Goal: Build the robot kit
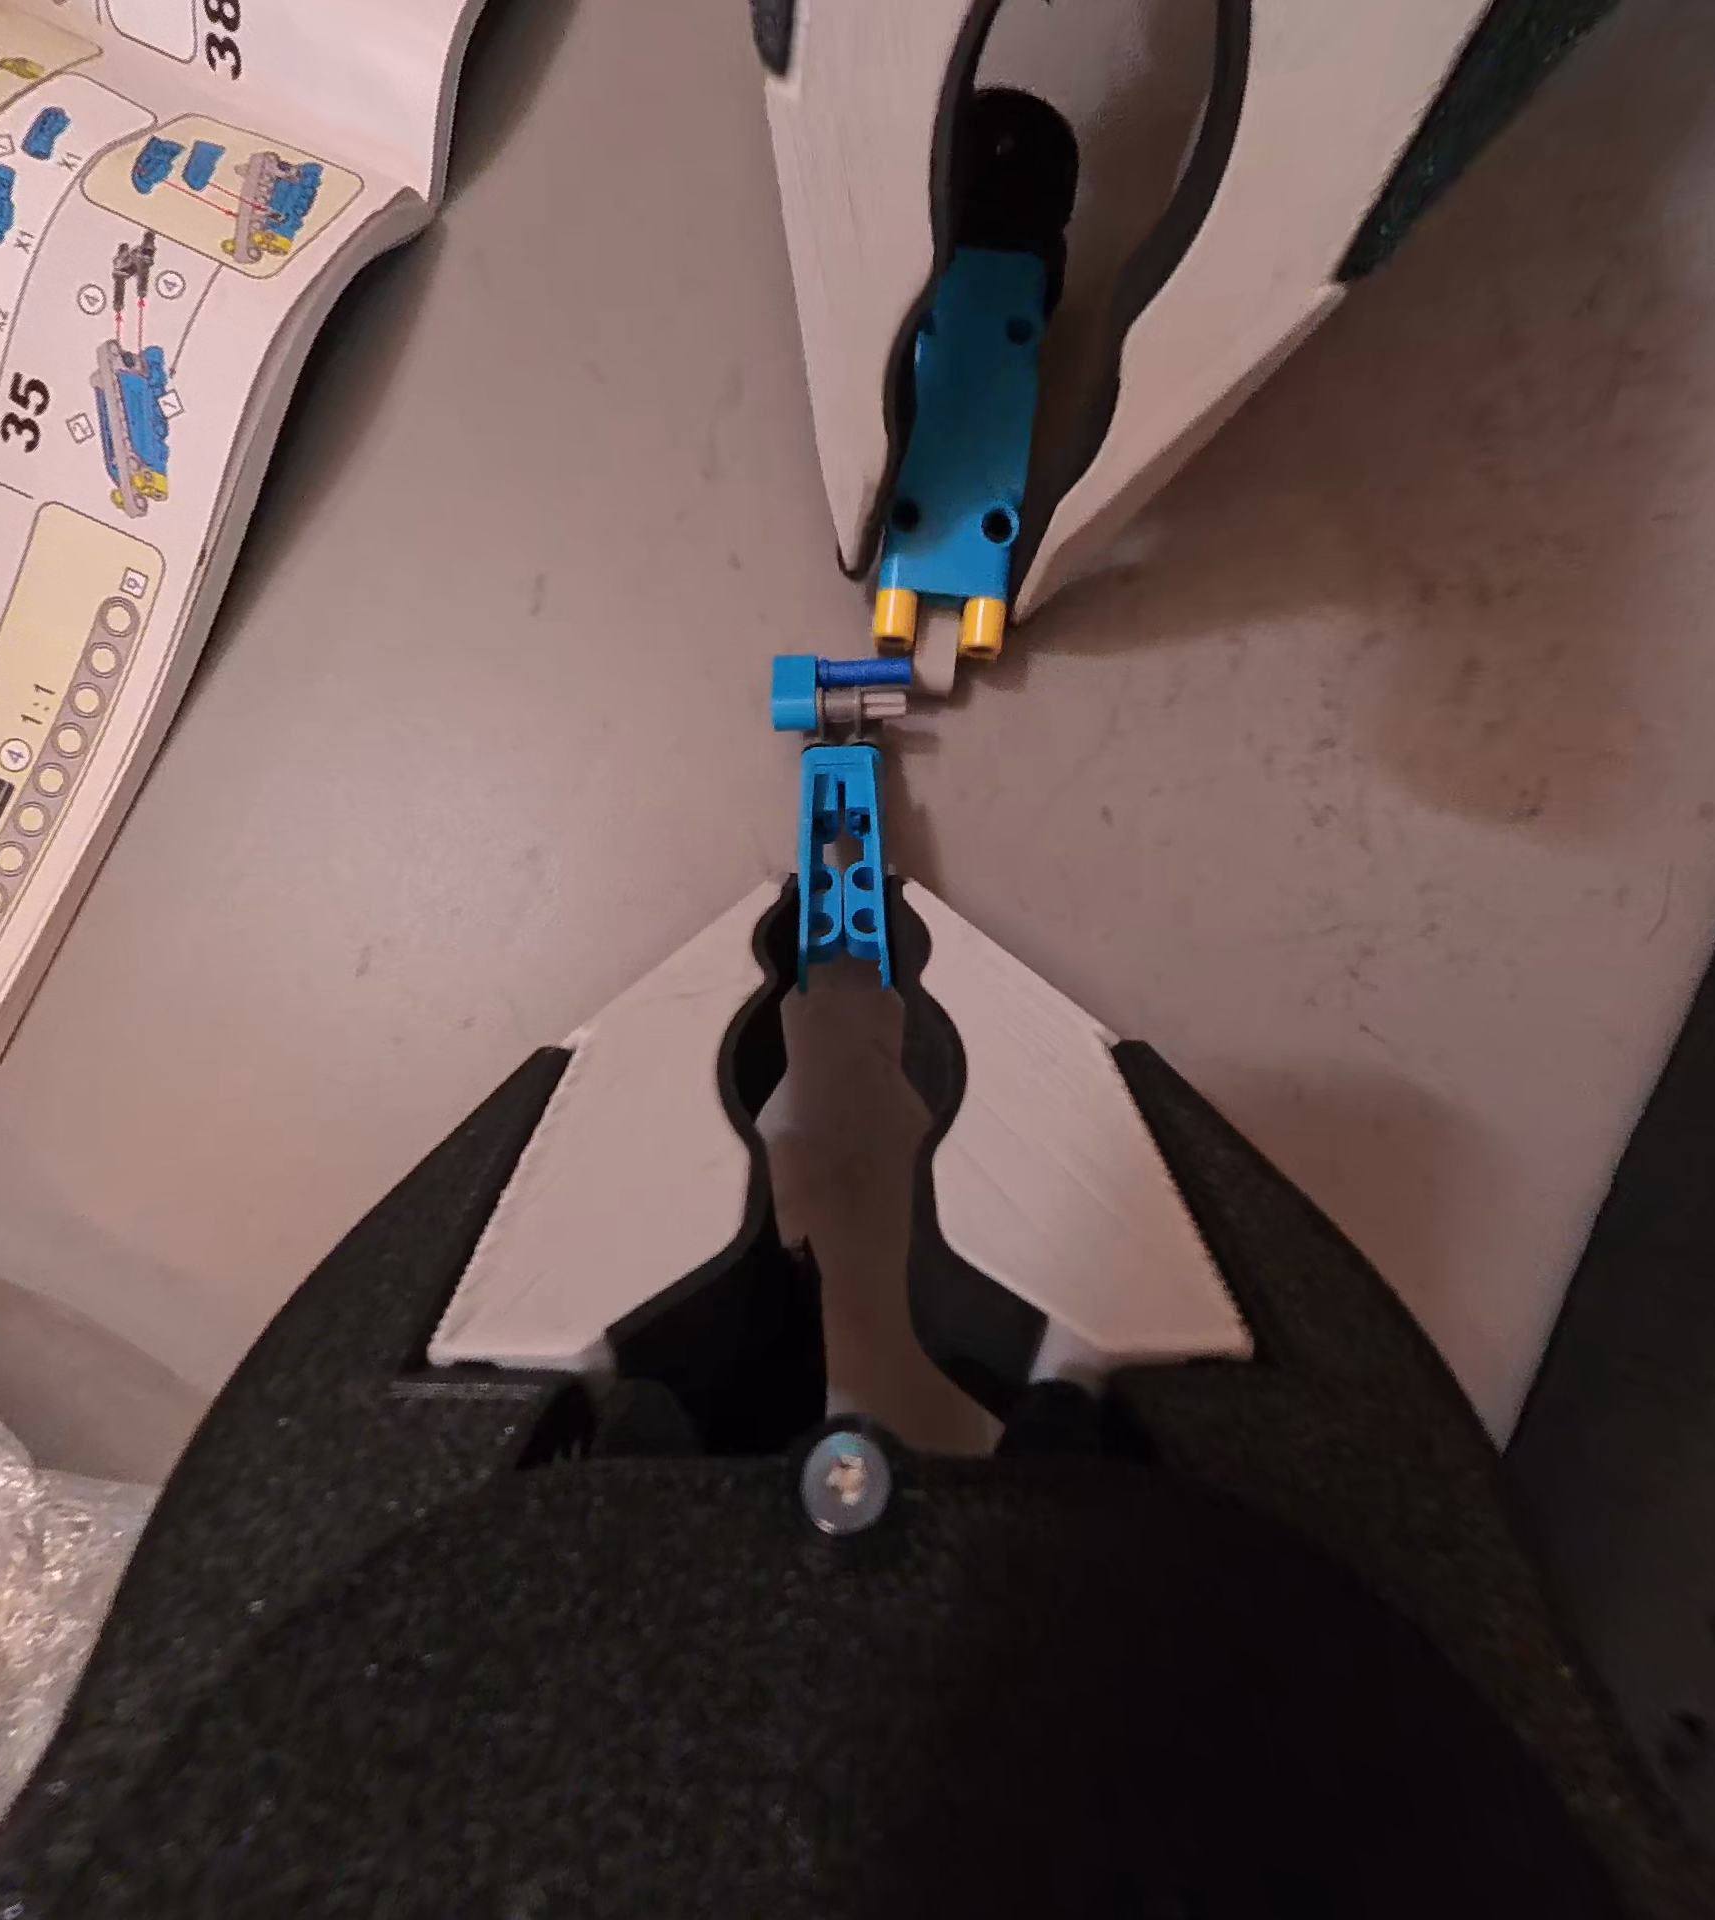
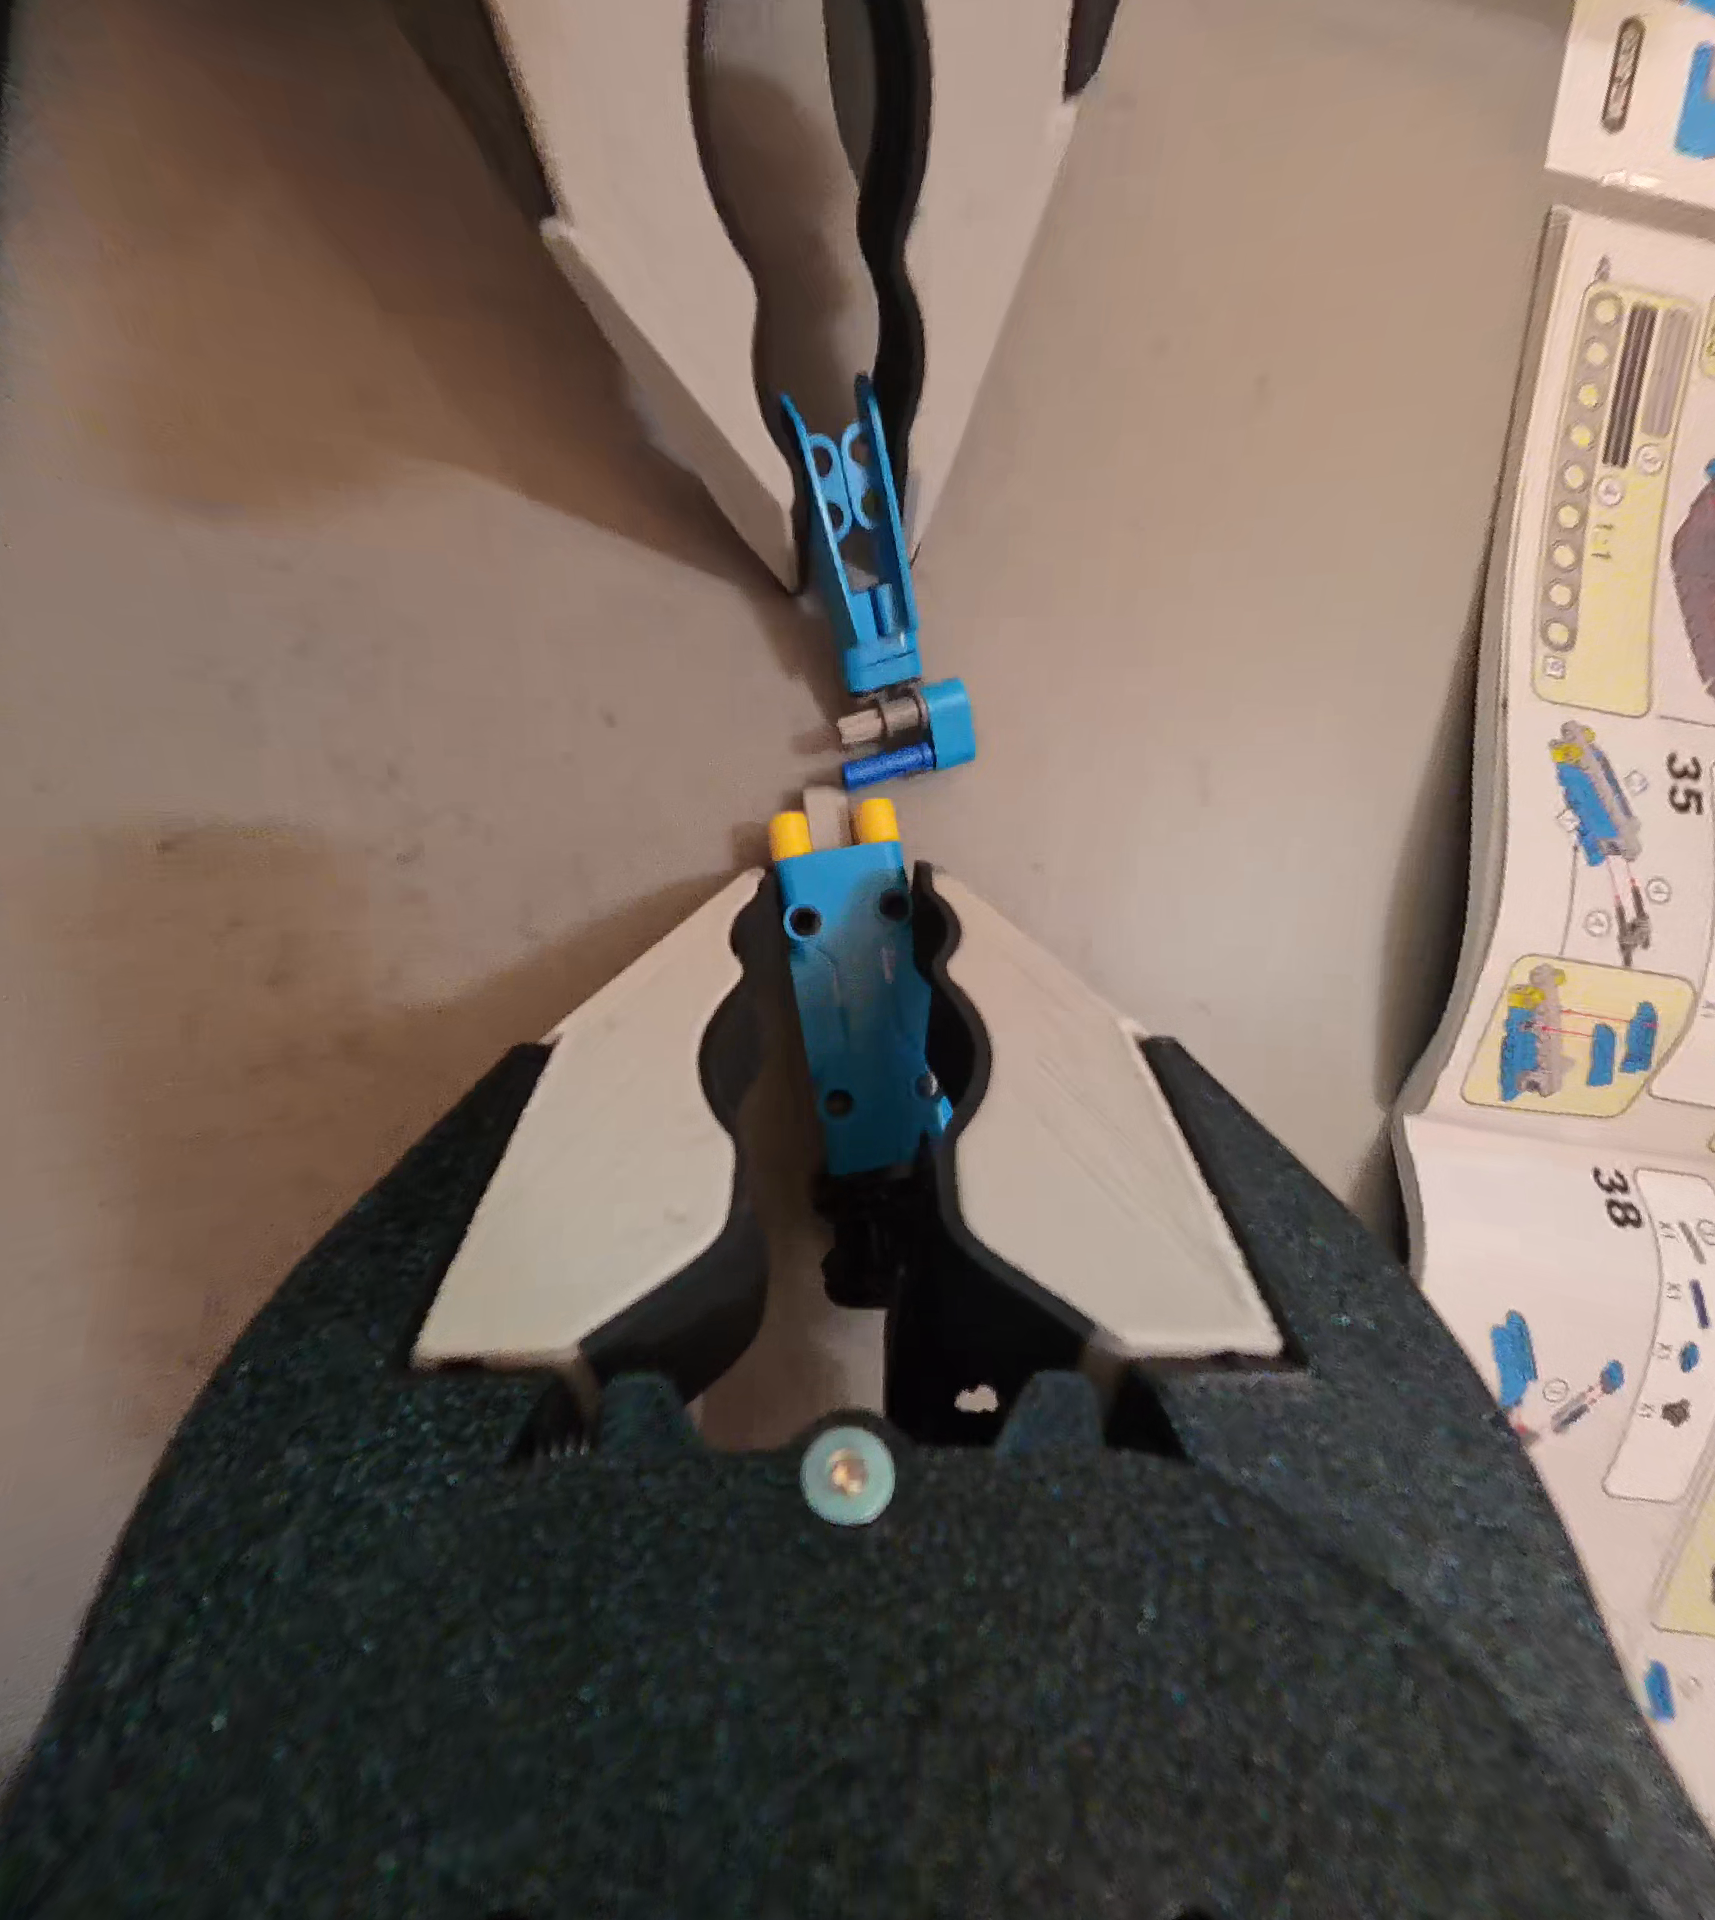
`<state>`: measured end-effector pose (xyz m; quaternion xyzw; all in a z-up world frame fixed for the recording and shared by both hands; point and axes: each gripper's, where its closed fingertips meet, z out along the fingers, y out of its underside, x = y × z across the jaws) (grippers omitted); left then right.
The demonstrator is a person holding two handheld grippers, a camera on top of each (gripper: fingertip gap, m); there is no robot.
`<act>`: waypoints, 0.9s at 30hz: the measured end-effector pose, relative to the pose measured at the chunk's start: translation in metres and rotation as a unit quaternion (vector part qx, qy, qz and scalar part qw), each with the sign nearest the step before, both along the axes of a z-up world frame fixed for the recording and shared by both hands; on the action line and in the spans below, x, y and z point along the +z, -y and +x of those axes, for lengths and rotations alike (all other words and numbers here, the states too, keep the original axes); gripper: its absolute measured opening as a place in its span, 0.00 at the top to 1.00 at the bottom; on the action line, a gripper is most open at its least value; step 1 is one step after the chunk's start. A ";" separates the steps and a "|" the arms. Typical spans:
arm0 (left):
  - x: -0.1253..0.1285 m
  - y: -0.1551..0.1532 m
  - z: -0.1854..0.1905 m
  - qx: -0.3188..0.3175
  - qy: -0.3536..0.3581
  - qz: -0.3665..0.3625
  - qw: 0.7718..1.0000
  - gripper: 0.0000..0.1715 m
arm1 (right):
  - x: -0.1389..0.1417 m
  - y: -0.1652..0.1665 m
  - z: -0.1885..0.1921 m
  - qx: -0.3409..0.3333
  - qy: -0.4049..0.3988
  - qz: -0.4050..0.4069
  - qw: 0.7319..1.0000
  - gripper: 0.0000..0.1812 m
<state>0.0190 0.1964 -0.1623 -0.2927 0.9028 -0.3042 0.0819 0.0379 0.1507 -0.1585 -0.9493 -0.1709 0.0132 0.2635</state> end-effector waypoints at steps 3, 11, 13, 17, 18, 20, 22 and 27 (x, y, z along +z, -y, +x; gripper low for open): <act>0.000 0.000 0.000 -0.002 0.004 0.003 1.000 0.92 | 0.001 -0.003 -0.002 0.003 -0.003 0.007 1.000 0.86; 0.000 0.000 0.000 -0.005 0.008 0.006 1.000 0.92 | 0.004 -0.004 0.001 0.002 -0.008 0.022 1.000 0.86; 0.000 -0.001 0.000 -0.008 0.012 0.009 1.000 0.91 | 0.004 -0.004 0.001 0.001 -0.014 0.025 1.000 0.86; 0.000 -0.001 0.000 -0.018 0.023 0.020 0.999 0.91 | 0.004 -0.005 0.002 0.013 -0.014 0.029 0.999 0.86; 0.000 -0.001 0.000 -0.017 0.022 0.019 0.999 0.91 | 0.004 -0.006 0.002 0.015 -0.015 0.029 0.999 0.86; 0.000 -0.001 0.001 -0.016 0.019 0.015 1.000 0.91 | 0.004 -0.007 0.004 0.021 -0.020 0.029 0.999 0.85; 0.000 -0.001 0.000 -0.017 0.020 0.015 1.000 0.91 | 0.002 -0.008 0.008 0.019 -0.024 0.035 0.999 0.80; 0.000 -0.001 0.000 -0.011 0.010 0.007 1.000 0.91 | 0.002 -0.009 0.009 0.016 -0.056 0.052 0.997 0.78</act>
